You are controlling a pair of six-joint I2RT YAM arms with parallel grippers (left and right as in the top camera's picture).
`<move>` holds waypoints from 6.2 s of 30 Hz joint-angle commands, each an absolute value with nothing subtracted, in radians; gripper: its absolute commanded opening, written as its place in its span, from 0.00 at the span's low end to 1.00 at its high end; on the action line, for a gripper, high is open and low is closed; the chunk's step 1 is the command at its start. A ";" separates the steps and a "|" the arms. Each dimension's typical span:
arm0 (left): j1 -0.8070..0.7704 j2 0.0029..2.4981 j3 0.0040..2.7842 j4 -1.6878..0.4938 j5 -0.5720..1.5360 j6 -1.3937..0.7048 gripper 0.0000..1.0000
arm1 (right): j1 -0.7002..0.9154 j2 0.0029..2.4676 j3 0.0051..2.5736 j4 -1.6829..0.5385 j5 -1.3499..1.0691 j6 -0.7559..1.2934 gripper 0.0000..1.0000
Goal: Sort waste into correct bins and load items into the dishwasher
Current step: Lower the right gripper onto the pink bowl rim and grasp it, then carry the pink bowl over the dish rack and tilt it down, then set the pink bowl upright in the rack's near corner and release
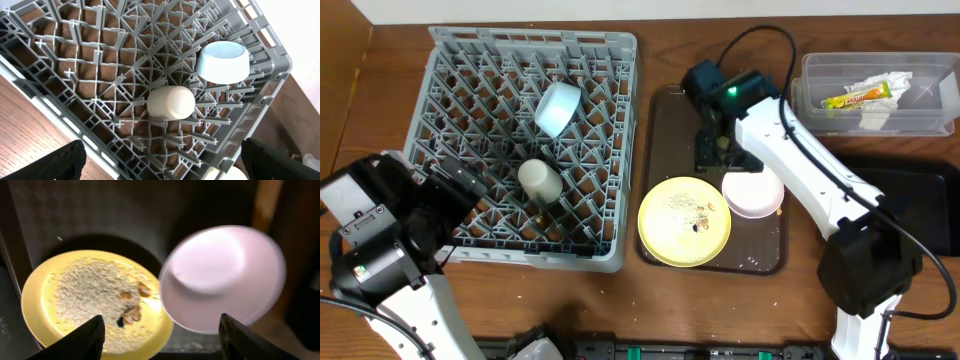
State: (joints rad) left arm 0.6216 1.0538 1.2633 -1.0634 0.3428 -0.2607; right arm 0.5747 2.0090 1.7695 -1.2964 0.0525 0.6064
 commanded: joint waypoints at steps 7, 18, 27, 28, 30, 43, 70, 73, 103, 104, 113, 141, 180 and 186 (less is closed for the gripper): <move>0.627 1.051 1.280 -1.061 0.355 -0.248 1.00 | 0.533 1.998 1.551 -1.153 -0.010 0.632 0.65; 0.627 1.051 1.280 -1.061 0.355 -0.248 1.00 | 0.525 1.998 1.505 -0.978 -0.018 0.636 0.43; 0.627 1.051 1.280 -1.061 0.355 -0.248 1.00 | 0.522 1.998 1.391 -0.897 0.081 0.736 0.34; 0.627 1.051 1.280 -1.061 0.355 -0.248 1.00 | 0.522 1.998 1.380 -0.880 0.073 0.736 0.33; 0.627 1.051 1.280 -1.061 0.355 -0.248 1.00 | 0.524 1.998 1.364 -0.840 0.053 0.737 0.29; 0.627 1.051 1.280 -1.061 0.355 -0.248 1.00 | 0.525 1.997 1.582 -0.733 -0.122 0.707 0.01; 0.627 1.051 1.280 -1.061 0.355 -0.248 1.00 | 0.841 2.113 1.779 0.191 -0.637 0.835 0.01; 0.627 1.051 1.280 -1.061 0.355 -0.248 1.00 | 0.915 2.114 1.779 0.173 -0.655 0.908 0.01; 0.627 1.051 1.280 -0.972 0.355 -0.248 1.00 | 0.955 2.114 1.778 0.002 -0.738 0.952 0.01; 0.627 1.051 1.280 -0.962 0.355 -0.248 1.00 | 0.956 2.114 1.778 -0.003 -0.739 0.944 0.01; 0.634 1.051 1.280 -1.011 0.138 -0.264 1.00 | 0.978 2.114 1.778 -0.002 -0.737 0.911 0.01; 0.898 1.051 1.280 -1.211 -0.334 -0.537 1.00 | 1.058 2.338 1.778 0.405 -0.863 1.077 0.01; 0.898 1.051 1.280 -1.211 -0.334 -0.537 1.00 | 1.040 2.375 1.779 0.605 -0.640 1.235 0.01; 0.898 1.051 1.280 -1.211 -0.334 -0.537 1.00 | 1.053 2.421 1.779 0.637 -0.632 1.292 0.01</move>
State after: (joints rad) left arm 0.8940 1.0538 1.2636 -1.2076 -0.3206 -0.5247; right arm 1.0370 2.3817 1.7702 0.6258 -0.6540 1.2476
